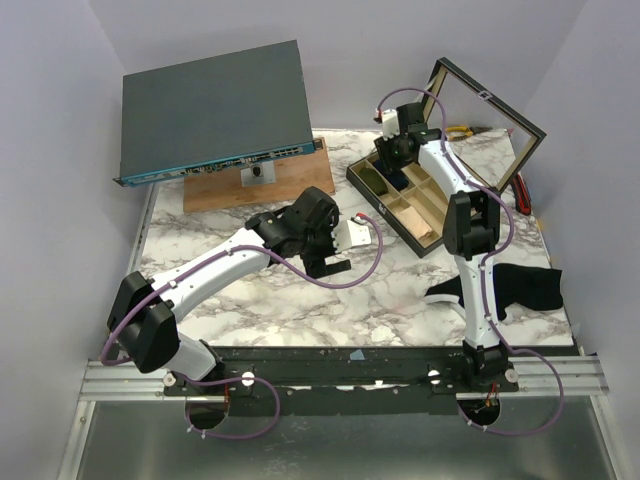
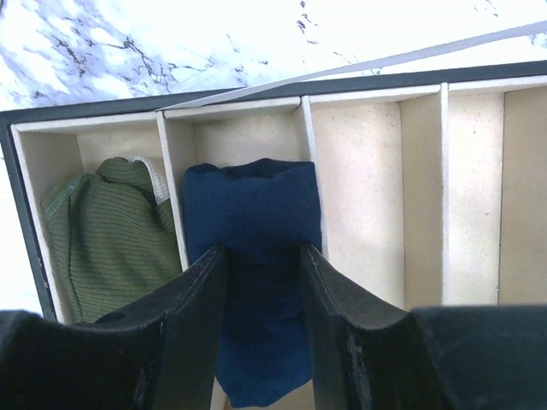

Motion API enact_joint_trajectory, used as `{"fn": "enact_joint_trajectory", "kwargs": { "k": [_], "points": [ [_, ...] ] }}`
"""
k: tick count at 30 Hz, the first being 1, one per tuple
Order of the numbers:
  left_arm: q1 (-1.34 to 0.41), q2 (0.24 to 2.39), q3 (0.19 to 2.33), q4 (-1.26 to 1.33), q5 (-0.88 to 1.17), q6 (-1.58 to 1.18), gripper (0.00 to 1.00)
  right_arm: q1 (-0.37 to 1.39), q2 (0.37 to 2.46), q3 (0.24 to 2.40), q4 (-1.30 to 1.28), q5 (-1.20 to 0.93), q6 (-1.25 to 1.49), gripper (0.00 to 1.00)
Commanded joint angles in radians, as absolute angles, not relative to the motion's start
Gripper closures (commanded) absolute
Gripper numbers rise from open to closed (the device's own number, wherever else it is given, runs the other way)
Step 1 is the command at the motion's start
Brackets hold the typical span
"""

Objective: Roll the underwear
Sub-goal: Place the underwear in the storage box.

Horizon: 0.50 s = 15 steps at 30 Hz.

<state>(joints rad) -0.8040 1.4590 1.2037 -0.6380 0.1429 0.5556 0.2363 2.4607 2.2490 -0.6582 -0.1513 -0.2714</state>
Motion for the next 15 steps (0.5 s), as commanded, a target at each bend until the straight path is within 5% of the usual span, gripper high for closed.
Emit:
{"fn": "enact_joint_trajectory", "kwargs": {
  "k": [1, 15],
  "points": [
    [-0.799, 1.439, 1.200, -0.645, 0.120, 0.557, 0.01, 0.245, 2.421, 2.262, -0.606, -0.196, -0.233, 0.57],
    [-0.793, 1.428, 1.208, -0.641, 0.114, 0.546, 0.01, 0.245, 2.265, 2.099, -0.467, -0.174, -0.207, 0.55]
  ]
}}
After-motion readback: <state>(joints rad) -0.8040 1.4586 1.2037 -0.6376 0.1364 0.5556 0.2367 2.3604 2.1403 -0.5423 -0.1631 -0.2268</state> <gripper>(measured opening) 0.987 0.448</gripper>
